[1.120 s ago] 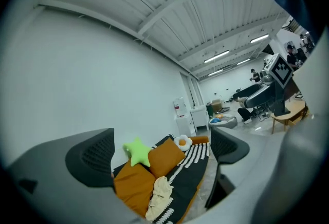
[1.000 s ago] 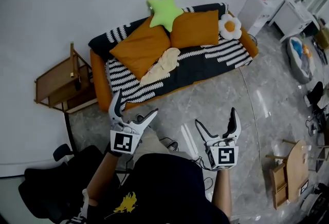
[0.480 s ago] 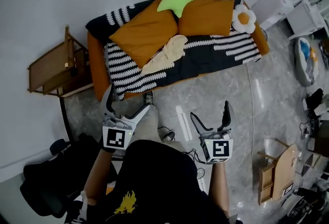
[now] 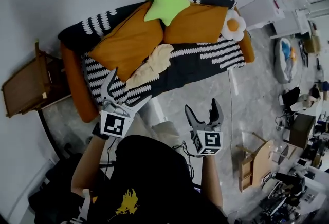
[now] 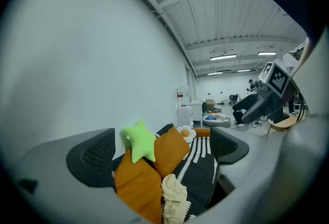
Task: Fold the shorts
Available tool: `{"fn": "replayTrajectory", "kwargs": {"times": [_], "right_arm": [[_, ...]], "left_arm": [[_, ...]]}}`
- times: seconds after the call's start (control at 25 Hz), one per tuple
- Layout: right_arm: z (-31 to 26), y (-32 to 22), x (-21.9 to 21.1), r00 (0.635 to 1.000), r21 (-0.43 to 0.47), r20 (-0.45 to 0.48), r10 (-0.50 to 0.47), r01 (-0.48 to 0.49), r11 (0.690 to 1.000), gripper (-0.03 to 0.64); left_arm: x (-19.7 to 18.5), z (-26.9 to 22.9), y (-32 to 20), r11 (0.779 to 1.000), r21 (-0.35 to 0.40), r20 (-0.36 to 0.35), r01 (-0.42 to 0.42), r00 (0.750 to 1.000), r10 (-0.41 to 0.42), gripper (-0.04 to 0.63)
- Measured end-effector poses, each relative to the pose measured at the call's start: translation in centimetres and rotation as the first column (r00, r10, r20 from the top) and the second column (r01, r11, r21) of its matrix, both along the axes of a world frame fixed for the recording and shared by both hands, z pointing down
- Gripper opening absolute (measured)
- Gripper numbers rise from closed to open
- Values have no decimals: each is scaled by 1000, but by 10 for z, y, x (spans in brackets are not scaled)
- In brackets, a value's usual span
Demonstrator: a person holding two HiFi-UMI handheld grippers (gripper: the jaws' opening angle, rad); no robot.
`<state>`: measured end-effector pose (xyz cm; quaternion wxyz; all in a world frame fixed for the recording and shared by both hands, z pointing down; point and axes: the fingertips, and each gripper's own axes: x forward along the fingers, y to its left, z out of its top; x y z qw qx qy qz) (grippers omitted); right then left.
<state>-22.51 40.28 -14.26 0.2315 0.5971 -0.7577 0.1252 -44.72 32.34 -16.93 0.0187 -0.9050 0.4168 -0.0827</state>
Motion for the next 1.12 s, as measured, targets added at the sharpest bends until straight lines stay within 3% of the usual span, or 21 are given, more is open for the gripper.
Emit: {"fn": "replayTrajectory", "kwargs": {"times": [0.2,0.32,0.56,0.68,0.8,0.92,1.0,1.12], "right_arm": [[52,-71,-2,1000,-92,-15,11,-12,996,443],[84,-120,20,1000,-136,4,15,-15,991,412],[169,-226,73,997,-218,64,33,-18,976,358],[236,-275,98,997,-306,67,38,-16,952,338],[308,-320,109,995,-373,82,57,-23,928,303],[399,-352,110,989,-423,109,104,-49,905,277],[466,-375,111,976,-462,143,167,-84,883,260],[549,-394,109,928,-524,227,295,-138,840,235]], "left_arm": [[8,49,-71,998,-65,4,-21,1000,22,583],[35,79,-105,990,-134,38,-37,998,43,583],[93,112,-188,980,-196,80,-28,996,44,583],[119,143,-230,973,-229,121,-19,992,48,583],[141,183,-269,976,-216,143,-36,987,68,581],[155,242,-294,969,-242,139,-57,986,93,581],[165,285,-307,964,-255,157,-77,980,120,581],[176,337,-309,952,-276,180,-132,966,187,581]]}}
